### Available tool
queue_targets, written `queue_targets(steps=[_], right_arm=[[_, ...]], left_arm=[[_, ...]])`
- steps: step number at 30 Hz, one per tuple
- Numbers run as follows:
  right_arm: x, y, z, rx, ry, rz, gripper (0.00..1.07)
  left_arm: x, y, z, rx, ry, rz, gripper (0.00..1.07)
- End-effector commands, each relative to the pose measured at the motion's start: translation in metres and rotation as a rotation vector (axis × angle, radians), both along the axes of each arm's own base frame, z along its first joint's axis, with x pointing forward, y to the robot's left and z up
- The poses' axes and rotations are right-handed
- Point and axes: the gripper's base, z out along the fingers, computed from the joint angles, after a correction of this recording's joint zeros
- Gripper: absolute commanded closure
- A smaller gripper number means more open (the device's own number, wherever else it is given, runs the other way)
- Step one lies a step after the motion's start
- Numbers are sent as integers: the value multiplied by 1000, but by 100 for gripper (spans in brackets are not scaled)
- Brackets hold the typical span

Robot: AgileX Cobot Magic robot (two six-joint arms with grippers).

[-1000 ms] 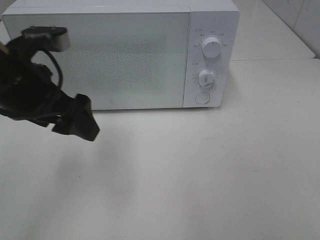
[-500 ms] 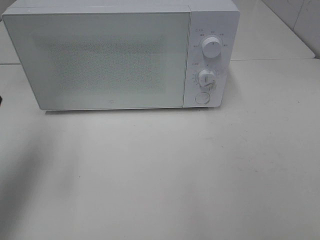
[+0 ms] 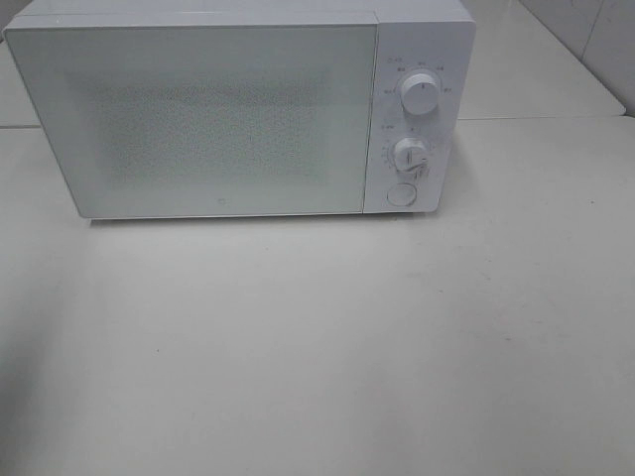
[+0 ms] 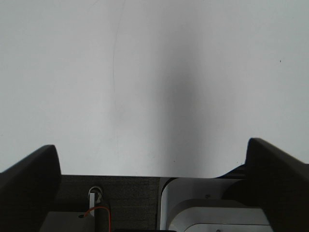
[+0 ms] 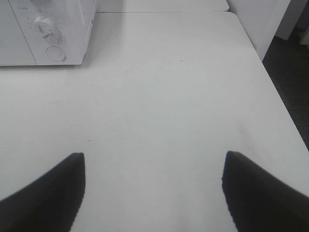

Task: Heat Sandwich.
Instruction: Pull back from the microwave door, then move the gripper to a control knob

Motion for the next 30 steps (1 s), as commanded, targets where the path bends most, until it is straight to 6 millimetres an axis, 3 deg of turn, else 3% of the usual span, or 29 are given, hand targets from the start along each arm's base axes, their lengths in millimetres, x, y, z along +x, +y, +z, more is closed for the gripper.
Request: queue_targets(steps=[1, 11, 16, 30], right_arm=[[-3, 0, 0, -6, -39, 0, 32], [-3, 0, 0, -6, -39, 0, 32], [-3, 0, 0, -5, -39, 0, 32], [-3, 0, 0, -5, -39, 0, 32]], left_arm=[[-28, 0, -8, -2, -32, 10, 8], [-78, 1, -21, -6, -251, 11, 8], [-99, 1, -14, -8, -349, 3, 8], [-138, -2, -13, -11, -543, -53, 9]])
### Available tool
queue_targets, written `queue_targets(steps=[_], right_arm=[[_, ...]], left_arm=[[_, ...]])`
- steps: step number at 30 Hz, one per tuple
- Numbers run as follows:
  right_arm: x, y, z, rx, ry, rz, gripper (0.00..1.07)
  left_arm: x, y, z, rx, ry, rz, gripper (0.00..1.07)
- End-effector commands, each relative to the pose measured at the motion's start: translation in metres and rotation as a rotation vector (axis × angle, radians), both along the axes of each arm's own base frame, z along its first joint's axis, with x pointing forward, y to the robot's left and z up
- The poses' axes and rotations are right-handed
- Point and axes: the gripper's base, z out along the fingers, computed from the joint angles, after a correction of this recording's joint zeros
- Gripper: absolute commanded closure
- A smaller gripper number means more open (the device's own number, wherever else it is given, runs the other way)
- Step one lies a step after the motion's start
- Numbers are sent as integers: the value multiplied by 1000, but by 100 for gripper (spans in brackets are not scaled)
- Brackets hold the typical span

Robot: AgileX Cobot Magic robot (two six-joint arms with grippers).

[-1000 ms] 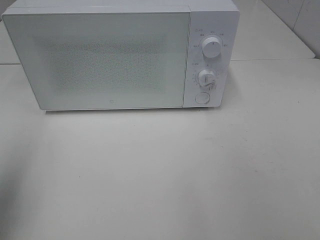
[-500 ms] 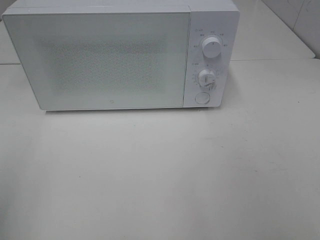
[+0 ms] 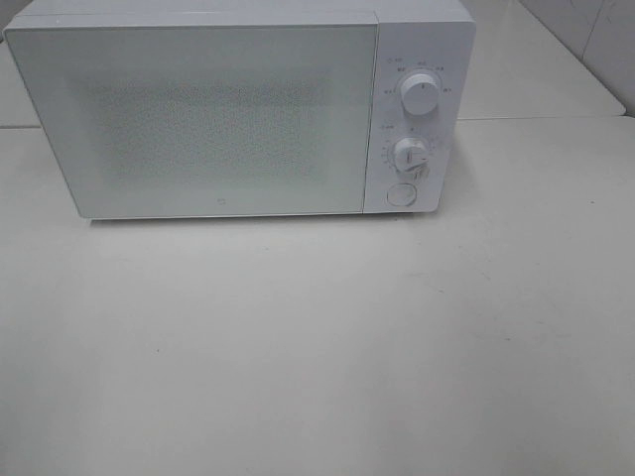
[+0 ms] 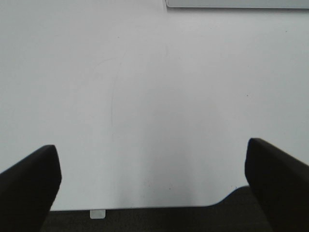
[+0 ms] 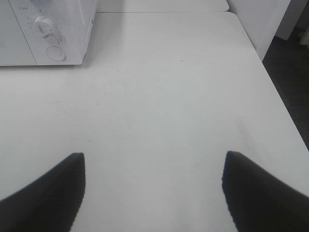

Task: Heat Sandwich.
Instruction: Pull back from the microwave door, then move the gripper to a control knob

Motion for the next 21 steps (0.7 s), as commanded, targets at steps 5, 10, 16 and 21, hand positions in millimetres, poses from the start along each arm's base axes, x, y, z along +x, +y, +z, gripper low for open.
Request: queue_targets(steps=[5, 10, 16, 21], right_arm=[[-3, 0, 0, -5, -39, 0, 32], [-3, 0, 0, -5, -39, 0, 32], [-3, 0, 0, -5, -38, 0, 32], [-3, 0, 0, -5, -39, 0, 32]], left_arm=[[-22, -1, 2, -18, -143, -11, 9], [-37, -1, 2, -17, -240, -6, 9], [-40, -2, 1, -18, -257, -5, 9], [-40, -1, 1, -17, -257, -5, 9]])
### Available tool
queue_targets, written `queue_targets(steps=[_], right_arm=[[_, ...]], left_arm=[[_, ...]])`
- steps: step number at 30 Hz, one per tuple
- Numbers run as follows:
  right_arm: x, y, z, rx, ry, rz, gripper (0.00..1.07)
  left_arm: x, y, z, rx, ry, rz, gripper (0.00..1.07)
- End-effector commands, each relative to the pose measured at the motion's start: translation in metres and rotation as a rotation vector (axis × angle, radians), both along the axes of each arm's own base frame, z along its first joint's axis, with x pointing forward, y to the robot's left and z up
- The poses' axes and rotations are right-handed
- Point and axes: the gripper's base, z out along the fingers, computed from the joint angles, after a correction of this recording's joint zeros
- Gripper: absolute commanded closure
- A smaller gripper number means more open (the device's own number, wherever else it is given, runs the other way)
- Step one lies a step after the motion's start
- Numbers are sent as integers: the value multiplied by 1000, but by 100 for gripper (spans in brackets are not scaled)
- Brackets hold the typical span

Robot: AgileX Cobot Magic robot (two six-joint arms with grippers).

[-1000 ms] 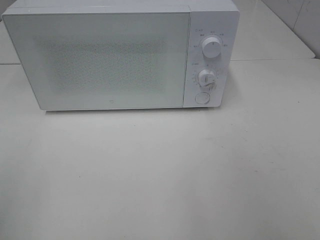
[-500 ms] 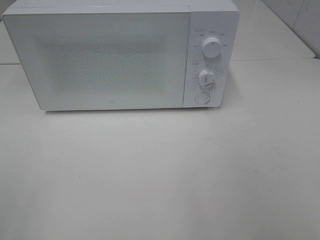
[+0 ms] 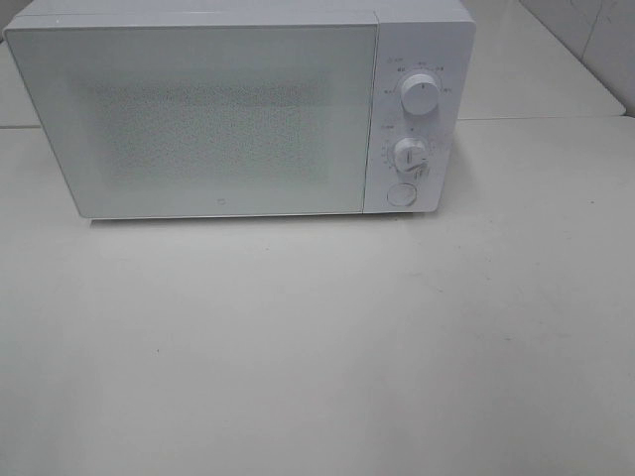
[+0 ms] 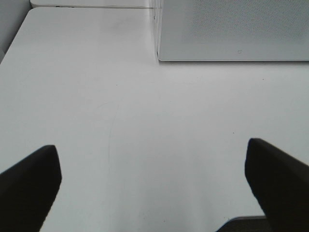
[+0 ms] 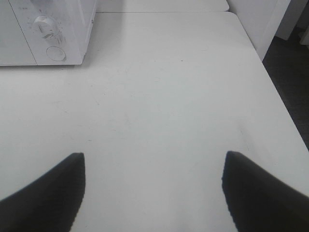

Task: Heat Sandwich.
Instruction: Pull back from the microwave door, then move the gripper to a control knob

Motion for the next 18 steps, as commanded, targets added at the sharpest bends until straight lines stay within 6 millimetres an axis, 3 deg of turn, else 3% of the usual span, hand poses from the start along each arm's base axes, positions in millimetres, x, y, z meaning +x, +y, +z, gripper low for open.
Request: queue_targets(steps=[1, 18], right_arm=[[-3, 0, 0, -5, -39, 0, 32], [-3, 0, 0, -5, -39, 0, 32]], left_arm=[[-4, 0, 0, 0, -32, 4, 9], [-4, 0, 0, 0, -31, 4, 9]])
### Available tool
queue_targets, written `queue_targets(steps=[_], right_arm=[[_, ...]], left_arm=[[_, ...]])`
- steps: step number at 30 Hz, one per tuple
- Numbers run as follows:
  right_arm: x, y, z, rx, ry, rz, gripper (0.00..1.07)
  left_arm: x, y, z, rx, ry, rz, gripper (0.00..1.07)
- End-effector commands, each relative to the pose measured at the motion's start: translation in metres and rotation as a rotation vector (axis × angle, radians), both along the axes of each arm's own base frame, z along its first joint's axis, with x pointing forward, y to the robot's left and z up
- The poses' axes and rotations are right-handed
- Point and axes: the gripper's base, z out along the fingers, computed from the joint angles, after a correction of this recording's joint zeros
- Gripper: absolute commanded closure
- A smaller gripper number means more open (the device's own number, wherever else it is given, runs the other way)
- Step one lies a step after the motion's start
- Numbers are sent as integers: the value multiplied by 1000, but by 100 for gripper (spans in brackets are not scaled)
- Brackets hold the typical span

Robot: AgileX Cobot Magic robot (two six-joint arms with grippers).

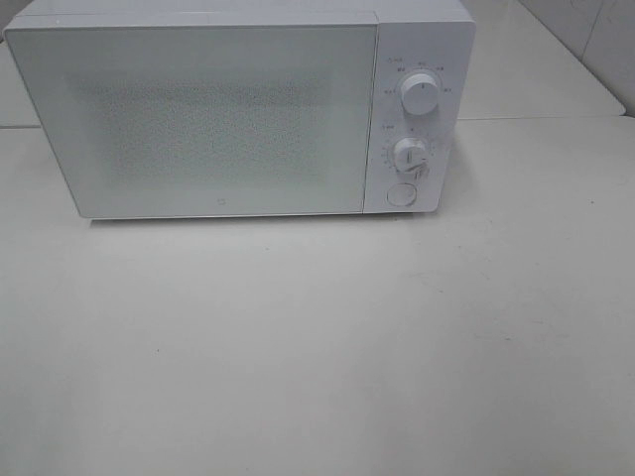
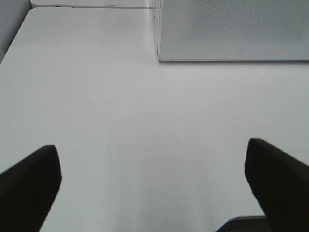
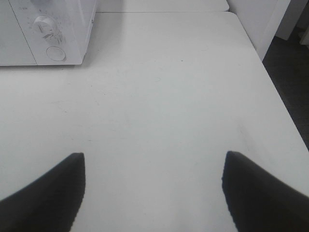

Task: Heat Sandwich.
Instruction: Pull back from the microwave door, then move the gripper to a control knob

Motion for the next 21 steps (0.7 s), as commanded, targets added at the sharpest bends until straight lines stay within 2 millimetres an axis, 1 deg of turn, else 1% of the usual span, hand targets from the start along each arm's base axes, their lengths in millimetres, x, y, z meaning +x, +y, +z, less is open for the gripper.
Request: queue_targets(steps=[1, 21], right_arm=[[-3, 0, 0, -5, -39, 0, 32], [-3, 0, 0, -4, -39, 1, 32]], left_arm=[[-4, 0, 0, -2, -31, 5, 9], [-4, 0, 0, -2, -31, 5, 9]])
